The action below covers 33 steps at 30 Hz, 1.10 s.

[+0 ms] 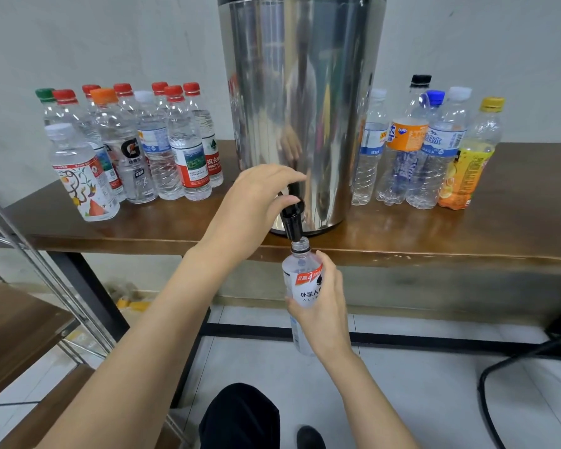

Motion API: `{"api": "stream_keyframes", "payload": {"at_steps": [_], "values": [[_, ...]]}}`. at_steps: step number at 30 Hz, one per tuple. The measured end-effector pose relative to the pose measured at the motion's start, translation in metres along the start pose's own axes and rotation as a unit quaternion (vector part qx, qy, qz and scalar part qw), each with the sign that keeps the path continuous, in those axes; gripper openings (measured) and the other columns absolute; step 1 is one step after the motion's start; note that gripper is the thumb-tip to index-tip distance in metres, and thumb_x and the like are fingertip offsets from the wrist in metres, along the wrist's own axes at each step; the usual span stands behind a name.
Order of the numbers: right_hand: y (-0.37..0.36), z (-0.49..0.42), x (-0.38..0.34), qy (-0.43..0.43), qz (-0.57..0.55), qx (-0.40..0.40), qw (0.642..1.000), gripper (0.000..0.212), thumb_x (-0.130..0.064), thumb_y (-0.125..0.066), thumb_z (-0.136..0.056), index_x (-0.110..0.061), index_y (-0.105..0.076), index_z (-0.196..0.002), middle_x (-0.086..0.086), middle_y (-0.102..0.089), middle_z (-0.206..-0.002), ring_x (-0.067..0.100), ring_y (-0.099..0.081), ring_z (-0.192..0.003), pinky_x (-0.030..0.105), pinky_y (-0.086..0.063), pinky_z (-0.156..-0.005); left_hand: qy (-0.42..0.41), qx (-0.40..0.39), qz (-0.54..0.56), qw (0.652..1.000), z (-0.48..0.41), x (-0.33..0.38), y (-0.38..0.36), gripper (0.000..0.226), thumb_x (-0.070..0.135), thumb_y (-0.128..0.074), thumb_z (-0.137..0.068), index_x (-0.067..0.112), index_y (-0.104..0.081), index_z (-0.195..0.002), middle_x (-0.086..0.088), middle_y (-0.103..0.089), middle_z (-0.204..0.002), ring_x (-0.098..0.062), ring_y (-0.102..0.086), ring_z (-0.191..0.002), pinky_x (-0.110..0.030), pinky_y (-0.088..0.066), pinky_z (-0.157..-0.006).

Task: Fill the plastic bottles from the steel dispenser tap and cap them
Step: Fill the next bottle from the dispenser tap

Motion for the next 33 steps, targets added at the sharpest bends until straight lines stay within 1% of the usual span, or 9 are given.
{"api": "stream_keyframes", "payload": {"at_steps": [3, 8, 11, 15, 17, 21, 26, 30, 33], "values": [[-0.001, -0.001, -0.004, 0.005, -0.008, -0.002, 1.0, 0.088, -0.01, -0.081, -0.077, -0.034, -0.03, -0.145, -0.012, -0.039, -0.134, 0.003, -0.046, -0.108, -0.001, -0.039, -0.073, 0.004, -0.004, 0.008, 1.0, 0.001, -0.002, 0.0, 0.031, 0.012, -0.065, -0.088, 0.008, -0.067, -0.119, -0.007, -0.069, -0.114, -0.027, -0.061, -0.111, -0.048, -0.047, -0.099], [-0.004, -0.002, -0.006, 0.01, -0.016, -0.001, 1.0, 0.088, -0.01, -0.082, -0.078, -0.032, -0.03, -0.146, -0.01, -0.038, -0.137, 0.002, -0.044, -0.114, -0.003, -0.037, -0.076, 0.0, 0.029, 0.01, 1.0, 0.003, 0.0, 0.001, 0.024, 0.01, -0.067, -0.085, 0.007, -0.069, -0.11, -0.005, -0.07, -0.108, -0.027, -0.063, -0.105, -0.05, -0.05, -0.094], [-0.006, -0.003, -0.006, 0.01, -0.019, 0.003, 1.0, 0.087, -0.009, -0.082, -0.078, -0.031, -0.031, -0.145, -0.011, -0.039, -0.137, 0.002, -0.043, -0.115, -0.004, -0.035, -0.076, 0.004, 0.06, 0.002, 0.998, 0.005, -0.002, 0.0, 0.021, 0.011, -0.067, -0.084, 0.008, -0.07, -0.105, -0.004, -0.071, -0.105, -0.024, -0.063, -0.103, -0.045, -0.048, -0.097], [-0.007, -0.003, -0.006, 0.012, -0.025, 0.007, 1.0, 0.087, -0.009, -0.082, -0.077, -0.031, -0.032, -0.145, -0.011, -0.039, -0.136, 0.002, -0.043, -0.115, -0.005, -0.035, -0.075, 0.004, 0.142, -0.014, 0.99, 0.014, 0.003, 0.003, 0.012, 0.007, -0.071, -0.082, 0.009, -0.071, -0.094, -0.002, -0.072, -0.094, -0.011, -0.054, -0.095, -0.029, -0.037, -0.096], [-0.008, -0.003, -0.006, 0.015, -0.027, 0.011, 0.999, 0.086, -0.009, -0.082, -0.077, -0.03, -0.032, -0.144, -0.011, -0.039, -0.136, 0.001, -0.043, -0.115, -0.005, -0.034, -0.076, 0.004, 0.192, -0.018, 0.981, 0.022, 0.007, 0.006, 0.009, 0.005, -0.074, -0.081, 0.008, -0.072, -0.089, 0.0, -0.073, -0.09, -0.009, -0.055, -0.094, -0.03, -0.041, -0.094], [-0.01, -0.003, -0.006, 0.017, -0.031, 0.019, 0.999, 0.087, -0.009, -0.082, -0.077, -0.031, -0.031, -0.144, -0.013, -0.039, -0.135, 0.001, -0.043, -0.114, -0.004, -0.036, -0.075, 0.005, 0.269, -0.01, 0.963, 0.043, 0.001, 0.003, 0.006, 0.004, -0.079, -0.081, 0.007, -0.074, -0.084, 0.001, -0.075, -0.088, -0.009, -0.066, -0.096, -0.032, -0.045, -0.095], [-0.012, -0.003, -0.004, 0.028, -0.037, 0.03, 0.998, 0.088, -0.01, -0.083, -0.076, -0.033, -0.032, -0.144, -0.014, -0.04, -0.134, 0.0, -0.045, -0.117, 0.0, -0.038, -0.079, 0.016, 0.269, 0.025, 0.963, 0.071, -0.004, -0.015, 0.014, 0.004, -0.08, -0.082, 0.004, -0.076, -0.096, 0.003, -0.072, -0.105, -0.014, -0.069, -0.106, -0.043, -0.051, -0.097], [-0.013, -0.002, -0.004, 0.035, -0.042, 0.033, 0.998, 0.088, -0.009, -0.083, -0.075, -0.032, -0.033, -0.144, -0.015, -0.04, -0.135, -0.001, -0.045, -0.12, 0.0, -0.037, -0.082, 0.058, 0.253, 0.083, 0.962, 0.068, -0.007, -0.013, 0.011, 0.01, -0.077, -0.084, 0.005, -0.076, -0.093, -0.004, -0.075, -0.102, -0.017, -0.07, -0.103, -0.048, -0.047, -0.102], [-0.014, -0.002, -0.004, 0.04, -0.04, 0.034, 0.998, 0.088, -0.009, -0.083, -0.075, -0.031, -0.033, -0.144, -0.014, -0.04, -0.135, -0.003, -0.043, -0.12, -0.002, -0.036, -0.082, 0.101, 0.225, 0.128, 0.961, 0.066, -0.011, -0.012, 0.008, 0.011, -0.076, -0.086, 0.007, -0.077, -0.093, -0.003, -0.073, -0.106, -0.019, -0.066, -0.106, -0.048, -0.048, -0.098]]}}
Point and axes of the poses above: each hand's wrist, its own z-axis away from the middle knuckle, its own y-axis out of the back of the hand, x = y × z, the point moved 6 cm from there along -z, towards the middle knuckle
